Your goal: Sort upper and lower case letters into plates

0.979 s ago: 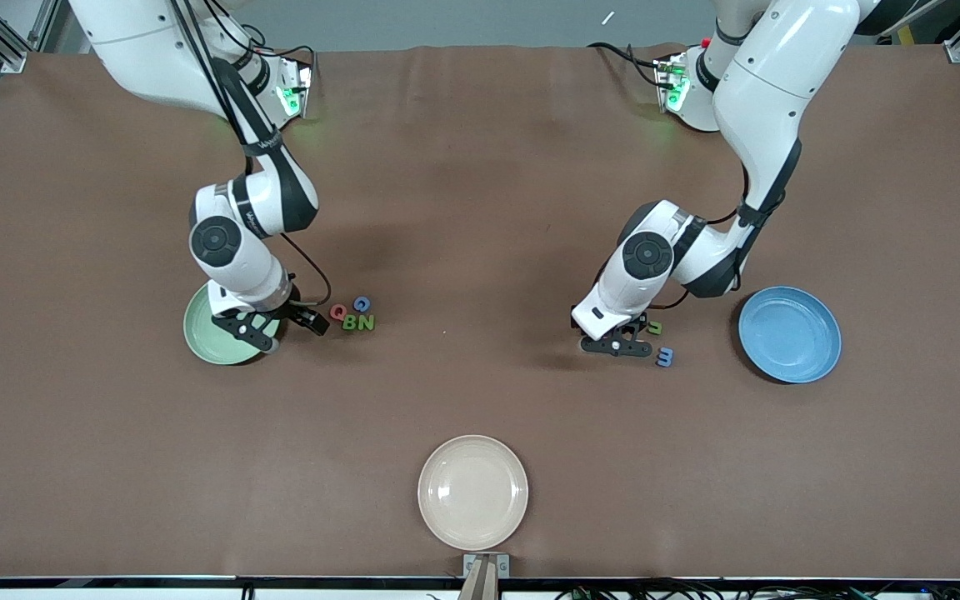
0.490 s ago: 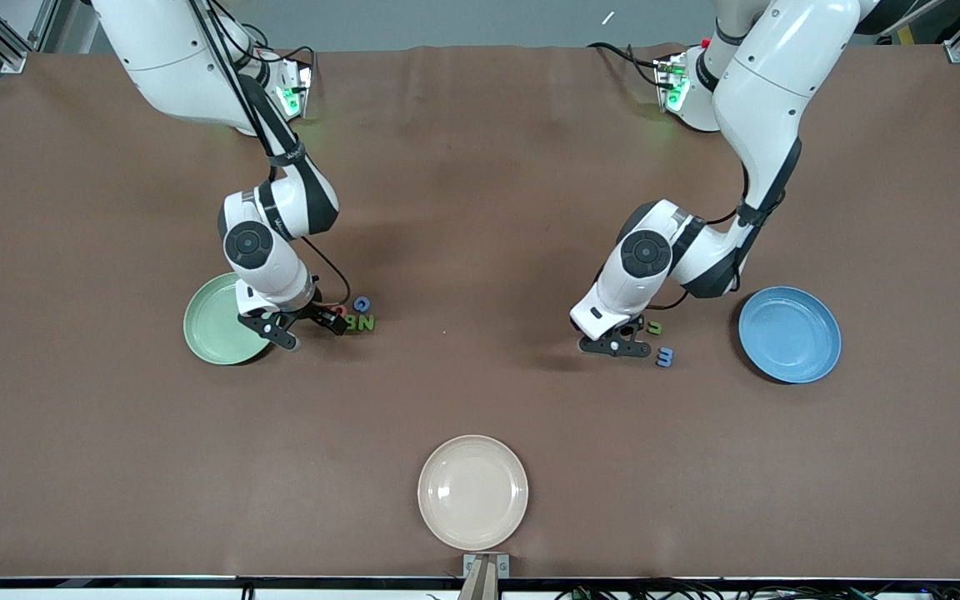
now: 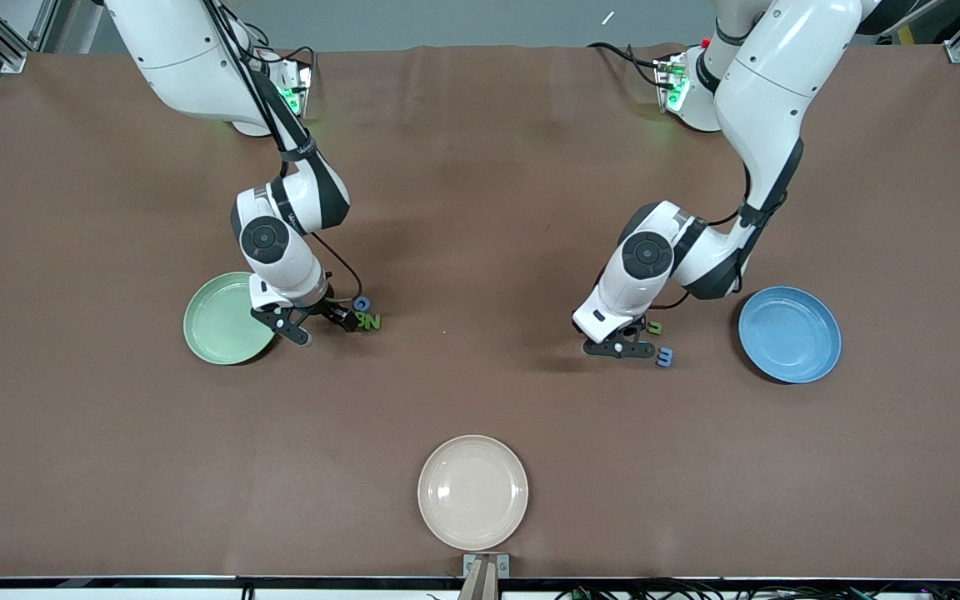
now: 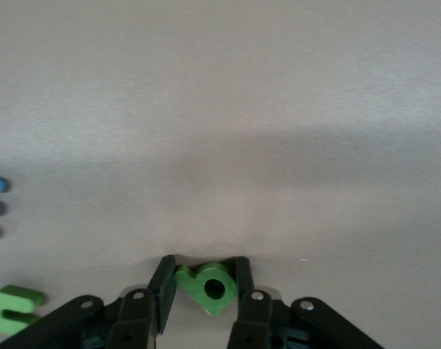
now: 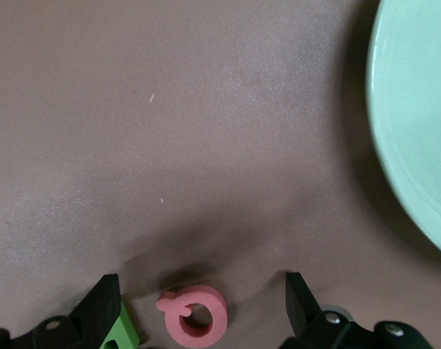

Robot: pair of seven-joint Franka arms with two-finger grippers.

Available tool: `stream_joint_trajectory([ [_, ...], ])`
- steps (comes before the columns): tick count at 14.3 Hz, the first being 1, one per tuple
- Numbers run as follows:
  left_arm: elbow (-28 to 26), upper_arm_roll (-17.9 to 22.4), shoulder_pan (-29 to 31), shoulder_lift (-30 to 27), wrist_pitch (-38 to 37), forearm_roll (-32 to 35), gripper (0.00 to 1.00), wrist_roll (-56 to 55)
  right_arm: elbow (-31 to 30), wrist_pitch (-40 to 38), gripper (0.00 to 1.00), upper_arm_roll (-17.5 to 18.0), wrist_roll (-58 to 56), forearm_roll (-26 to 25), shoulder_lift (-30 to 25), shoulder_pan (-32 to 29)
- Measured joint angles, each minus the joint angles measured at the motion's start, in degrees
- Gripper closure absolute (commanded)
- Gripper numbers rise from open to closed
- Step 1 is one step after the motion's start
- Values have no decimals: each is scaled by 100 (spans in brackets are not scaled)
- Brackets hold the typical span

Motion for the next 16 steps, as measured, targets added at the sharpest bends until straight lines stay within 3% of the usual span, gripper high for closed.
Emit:
stream_joint_trajectory([
  [6,2,1,555,-930,-1226,50,76,146,15,-32,0,-19,165,0,1,46],
  [11,-671,-6,1414,-1514,-1307,59,76,1157,23,-80,1,-74,120,0,11,21],
  [16,-987,-8,2514,-1618,-1273,61,76,2615,23,-81,8,-71,120,0,39,22],
])
